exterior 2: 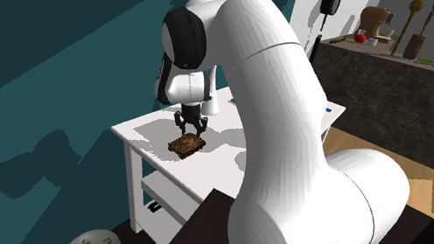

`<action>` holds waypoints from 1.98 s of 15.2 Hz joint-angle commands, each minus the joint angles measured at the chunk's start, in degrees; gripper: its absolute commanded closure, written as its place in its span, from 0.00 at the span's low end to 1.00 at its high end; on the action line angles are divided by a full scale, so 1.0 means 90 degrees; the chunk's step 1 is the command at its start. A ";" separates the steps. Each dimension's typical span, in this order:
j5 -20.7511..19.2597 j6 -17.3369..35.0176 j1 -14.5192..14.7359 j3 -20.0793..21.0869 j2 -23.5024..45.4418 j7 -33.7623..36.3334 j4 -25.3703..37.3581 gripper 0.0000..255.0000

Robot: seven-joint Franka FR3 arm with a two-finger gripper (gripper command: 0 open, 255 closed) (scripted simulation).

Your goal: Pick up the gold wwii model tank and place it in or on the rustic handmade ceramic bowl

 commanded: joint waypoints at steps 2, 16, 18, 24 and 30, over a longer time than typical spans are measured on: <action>0.0000 -0.0005 0.0004 0.0004 0.0003 0.0002 -0.0003 1.00; -0.0159 -0.0536 0.0156 -0.0192 -0.0790 0.0036 -0.0269 1.00; -0.0189 -0.0635 0.0180 -0.0224 -0.0913 0.0045 -0.0292 1.00; -0.0284 -0.0950 0.0249 -0.0317 -0.1263 0.0075 -0.0324 1.00; -0.0329 -0.0890 0.0074 -0.0437 -0.1744 -0.0270 -0.0840 1.00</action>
